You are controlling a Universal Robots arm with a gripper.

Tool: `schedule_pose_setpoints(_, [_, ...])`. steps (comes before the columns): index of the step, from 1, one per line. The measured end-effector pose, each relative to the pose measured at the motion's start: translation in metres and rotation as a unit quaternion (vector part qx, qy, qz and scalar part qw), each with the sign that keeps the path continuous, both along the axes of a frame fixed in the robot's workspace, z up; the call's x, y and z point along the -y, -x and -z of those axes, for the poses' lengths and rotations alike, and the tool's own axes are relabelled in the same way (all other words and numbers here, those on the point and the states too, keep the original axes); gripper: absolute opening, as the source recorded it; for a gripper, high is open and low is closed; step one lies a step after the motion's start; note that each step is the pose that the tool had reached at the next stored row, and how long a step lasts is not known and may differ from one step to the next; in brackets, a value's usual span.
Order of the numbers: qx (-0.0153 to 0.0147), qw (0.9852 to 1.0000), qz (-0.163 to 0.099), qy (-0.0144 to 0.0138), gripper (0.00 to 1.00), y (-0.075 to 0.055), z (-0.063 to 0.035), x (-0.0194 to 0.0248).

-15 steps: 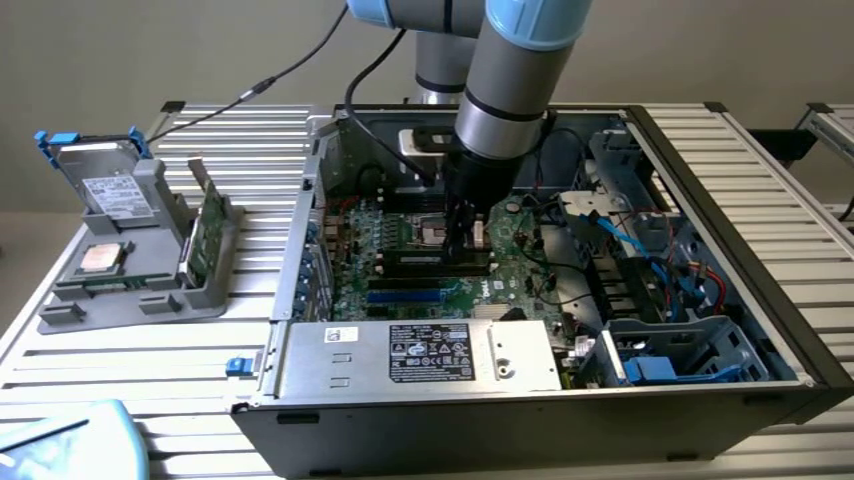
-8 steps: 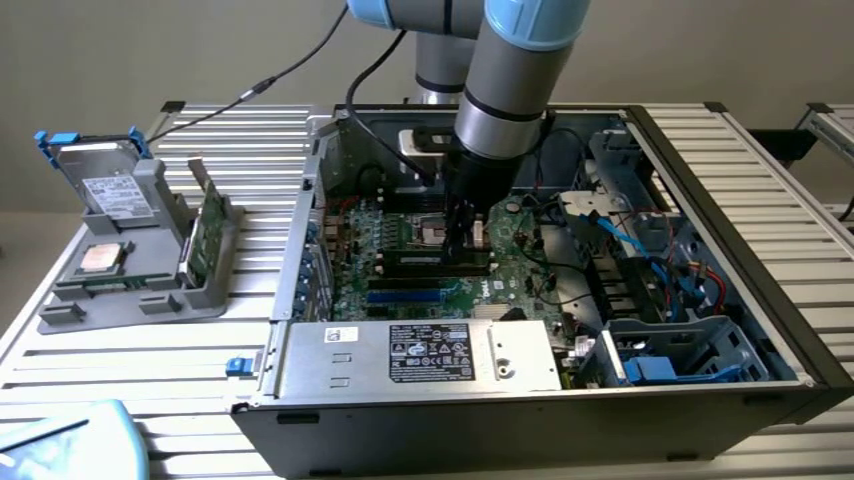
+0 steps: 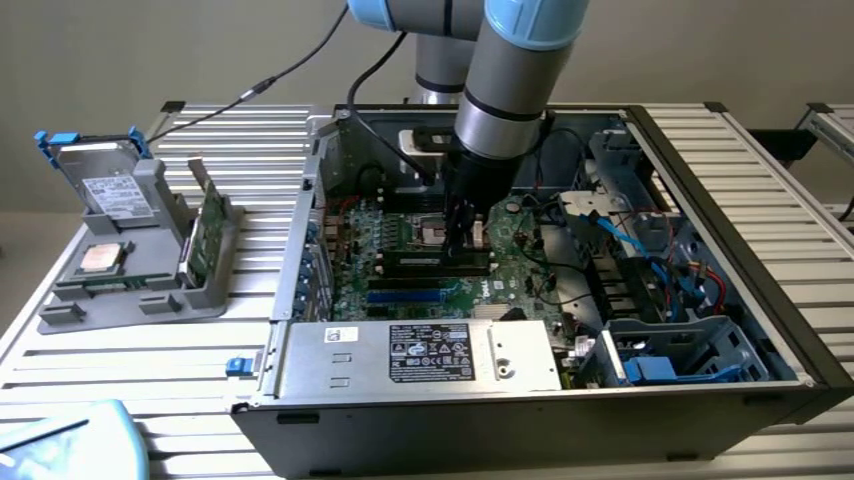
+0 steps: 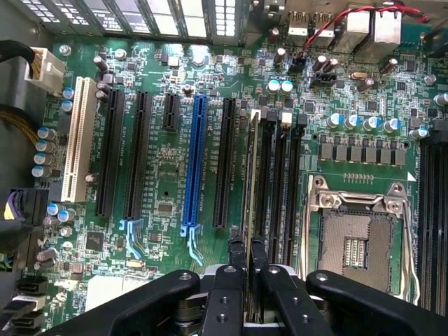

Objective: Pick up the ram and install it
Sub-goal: 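Insert the ram into the slot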

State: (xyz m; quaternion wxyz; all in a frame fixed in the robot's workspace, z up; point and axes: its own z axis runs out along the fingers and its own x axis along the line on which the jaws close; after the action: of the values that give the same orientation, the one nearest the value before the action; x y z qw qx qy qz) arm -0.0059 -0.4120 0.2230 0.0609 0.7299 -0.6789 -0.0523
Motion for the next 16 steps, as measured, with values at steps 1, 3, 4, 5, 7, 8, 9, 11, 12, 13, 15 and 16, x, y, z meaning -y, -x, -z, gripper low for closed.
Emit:
schedule_pose_setpoints(1, [-0.0002, 1.0, 0.0, 0.0002, 0.14, 0.0, 0.0001, -0.0001])
schedule_pose_setpoints(3, [-0.0007, 1.0, 0.0, 0.0012, 0.14, -0.0001, 0.0002, -0.0007])
schedule_pose_setpoints(4, [-0.0011, 1.0, 0.0, 0.0015, 0.14, -0.0001, 0.0003, -0.001])
schedule_pose_setpoints(5, [-0.0013, 1.0, 0.0, 0.0018, 0.14, 0.0, 0.0003, -0.0013])
schedule_pose_setpoints(7, [-0.0014, 1.0, 0.0, 0.002, 0.14, 0.0, 0.0003, -0.0015])
schedule_pose_setpoints(8, [-0.0014, 1.0, 0.0, 0.002, 0.14, 0.0, 0.0003, -0.0018])
schedule_pose_setpoints(9, [-0.0014, 1.0, 0.0, 0.0021, 0.14, 0.0, 0.0003, -0.0021])
schedule_pose_setpoints(11, [-0.0007, 1.0, 0.0, 0.0023, 0.14, 0.0, 0.0003, -0.0027])
schedule_pose_setpoints(12, [0.0, 1.0, 0.0, 0.0024, 0.14, 0.0001, 0.0003, -0.003])
schedule_pose_setpoints(13, [0.0011, 1.0, 0.0, 0.0026, 0.14, 0.0001, 0.0002, -0.0033])
schedule_pose_setpoints(15, [0.0037, 1.0, 0.0, 0.0028, 0.14, 0.0008, 0.0003, -0.0037])
schedule_pose_setpoints(16, [0.0058, 1.0, 0.0, 0.0033, 0.14, 0.0015, 0.0003, -0.0041])
